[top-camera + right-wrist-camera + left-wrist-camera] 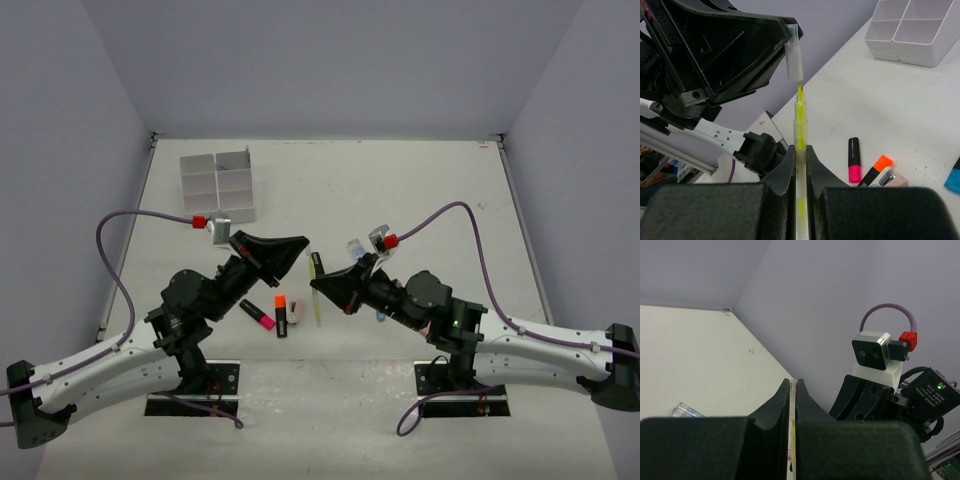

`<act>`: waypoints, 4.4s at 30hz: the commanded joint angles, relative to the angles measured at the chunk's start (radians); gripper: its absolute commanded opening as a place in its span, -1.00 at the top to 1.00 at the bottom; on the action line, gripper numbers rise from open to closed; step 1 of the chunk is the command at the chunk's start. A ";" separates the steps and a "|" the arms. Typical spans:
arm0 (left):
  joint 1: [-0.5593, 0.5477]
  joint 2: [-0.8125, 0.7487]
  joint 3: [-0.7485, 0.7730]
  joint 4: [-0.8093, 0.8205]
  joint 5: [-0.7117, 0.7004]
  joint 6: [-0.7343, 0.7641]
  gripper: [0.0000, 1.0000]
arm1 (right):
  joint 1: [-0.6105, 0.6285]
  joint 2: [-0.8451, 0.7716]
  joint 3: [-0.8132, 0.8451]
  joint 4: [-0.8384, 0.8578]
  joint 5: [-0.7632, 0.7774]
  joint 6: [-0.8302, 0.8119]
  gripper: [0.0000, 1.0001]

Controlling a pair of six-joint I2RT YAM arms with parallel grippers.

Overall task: Sort the stationery into containers
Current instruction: Close the pen cap on the pen.

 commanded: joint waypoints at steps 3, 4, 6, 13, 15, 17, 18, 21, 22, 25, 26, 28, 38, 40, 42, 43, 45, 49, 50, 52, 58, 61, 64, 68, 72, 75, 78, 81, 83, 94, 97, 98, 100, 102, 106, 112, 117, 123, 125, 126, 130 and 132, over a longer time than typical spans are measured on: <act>0.000 -0.005 -0.003 0.000 -0.031 -0.001 1.00 | 0.010 -0.007 0.050 0.034 0.039 -0.004 1.00; 0.000 0.000 -0.003 0.002 -0.028 -0.002 1.00 | 0.010 -0.005 0.053 0.033 0.041 -0.005 1.00; 0.000 0.008 -0.003 0.006 -0.020 -0.003 1.00 | 0.010 -0.004 0.061 0.030 0.046 -0.008 1.00; 0.000 0.032 -0.002 0.023 -0.015 -0.010 1.00 | 0.010 0.011 0.087 0.007 0.048 -0.014 1.00; 0.000 0.036 0.000 0.026 -0.012 -0.010 1.00 | 0.008 0.012 0.087 0.007 0.049 -0.014 1.00; 0.000 0.037 0.003 0.026 -0.015 -0.011 1.00 | 0.008 0.015 0.090 0.003 0.051 -0.013 1.00; 0.000 0.037 0.005 0.026 -0.019 -0.012 1.00 | 0.009 0.016 0.091 0.001 0.053 -0.013 1.00; 0.000 0.028 0.008 0.018 -0.036 -0.011 1.00 | 0.008 0.019 0.088 -0.004 0.054 -0.009 1.00; 0.000 0.023 0.009 0.014 -0.040 -0.009 1.00 | 0.008 0.019 0.085 -0.003 0.057 -0.007 1.00; 0.000 0.013 0.019 -0.002 -0.054 -0.005 1.00 | 0.009 0.023 0.082 -0.022 0.072 0.004 1.00; 0.000 0.010 0.021 -0.003 -0.056 -0.002 1.00 | 0.010 0.025 0.081 -0.026 0.072 0.006 1.00; 0.000 0.007 0.026 -0.004 -0.056 -0.001 1.00 | 0.009 0.029 0.079 -0.029 0.068 0.009 1.00; 0.000 0.023 0.036 0.000 -0.050 0.005 1.00 | 0.010 0.039 0.061 -0.030 0.064 0.027 1.00; 0.000 0.024 0.038 0.002 -0.050 0.004 1.00 | 0.010 0.037 0.059 -0.030 0.064 0.027 1.00; 0.000 0.024 0.039 0.003 -0.053 0.005 1.00 | 0.010 0.039 0.058 -0.032 0.061 0.028 1.00; 0.000 0.025 0.039 0.003 -0.054 0.006 1.00 | 0.009 0.038 0.057 -0.032 0.060 0.030 1.00; 0.000 0.025 0.039 0.003 -0.057 0.006 1.00 | 0.009 0.038 0.052 -0.030 0.058 0.033 1.00; 0.000 0.025 0.042 0.001 -0.065 0.006 1.00 | 0.010 0.039 0.045 -0.029 0.058 0.038 1.00; 0.000 0.025 0.044 0.000 -0.064 0.009 1.00 | 0.009 0.038 0.043 -0.031 0.061 0.038 1.00; 0.000 0.023 0.046 -0.002 -0.062 0.009 1.00 | 0.010 0.040 0.043 -0.033 0.061 0.038 1.00; 0.000 0.022 0.049 -0.007 -0.071 0.008 1.00 | 0.010 0.059 0.055 -0.039 0.049 0.038 1.00; 0.000 0.021 0.050 -0.011 -0.076 0.010 1.00 | 0.010 0.060 0.052 -0.038 0.049 0.039 1.00; 0.000 0.016 0.053 -0.017 -0.081 0.011 1.00 | 0.010 0.057 0.048 -0.041 0.051 0.041 1.00; 0.000 0.015 0.051 -0.018 -0.071 0.010 1.00 | 0.010 0.053 0.051 -0.044 0.064 0.040 1.00; 0.000 0.015 0.042 -0.016 -0.075 0.006 1.00 | 0.010 0.051 0.058 -0.053 0.067 0.035 1.00; 0.000 0.017 0.041 -0.017 -0.077 0.006 1.00 | 0.010 0.046 0.062 -0.056 0.071 0.031 1.00; 0.001 0.019 0.041 -0.017 -0.079 0.007 1.00 | 0.010 0.041 0.062 -0.059 0.073 0.029 1.00; 0.000 0.020 0.041 -0.016 -0.078 0.008 1.00 | 0.010 0.034 0.062 -0.063 0.078 0.026 1.00; 0.000 0.021 0.038 -0.017 -0.079 0.008 1.00 | 0.010 0.029 0.063 -0.064 0.080 0.023 1.00; 0.000 0.035 0.031 -0.008 -0.049 -0.001 1.00 | 0.009 0.022 0.085 -0.087 0.099 0.015 1.00; 0.000 0.036 0.030 -0.008 -0.038 -0.004 1.00 | 0.010 0.025 0.093 -0.090 0.104 0.012 1.00; 0.000 0.038 0.030 -0.008 -0.036 -0.004 1.00 | 0.008 0.025 0.096 -0.091 0.104 0.010 1.00; 0.000 0.040 0.030 -0.012 -0.038 -0.006 1.00 | 0.009 0.025 0.103 -0.092 0.107 0.005 1.00; 0.000 0.041 0.028 -0.015 -0.039 -0.007 1.00 | 0.009 0.026 0.108 -0.093 0.107 0.002 1.00; 0.000 0.042 0.023 -0.015 -0.044 -0.010 1.00 | 0.010 0.035 0.124 -0.093 0.102 -0.004 1.00; 0.000 0.047 0.028 -0.024 -0.037 -0.014 1.00 | 0.010 0.041 0.144 -0.084 0.108 -0.016 1.00; 0.000 0.058 0.053 -0.078 -0.023 -0.058 1.00 | 0.009 0.048 0.165 -0.061 0.128 -0.056 1.00; 0.000 0.065 0.090 -0.178 -0.018 -0.132 1.00 | 0.009 0.033 0.207 -0.037 0.132 -0.112 1.00; 0.000 0.070 0.101 -0.199 -0.019 -0.149 1.00 | 0.010 0.034 0.233 -0.040 0.132 -0.130 1.00; 0.000 0.068 0.099 -0.199 -0.019 -0.151 1.00 | 0.010 0.037 0.245 -0.043 0.133 -0.133 1.00; 0.000 0.052 0.078 -0.166 -0.015 -0.139 1.00 | 0.009 0.045 0.294 -0.067 0.155 -0.124 1.00; 0.000 0.036 0.051 -0.129 -0.007 -0.121 1.00 | 0.009 0.057 0.316 -0.089 0.165 -0.110 1.00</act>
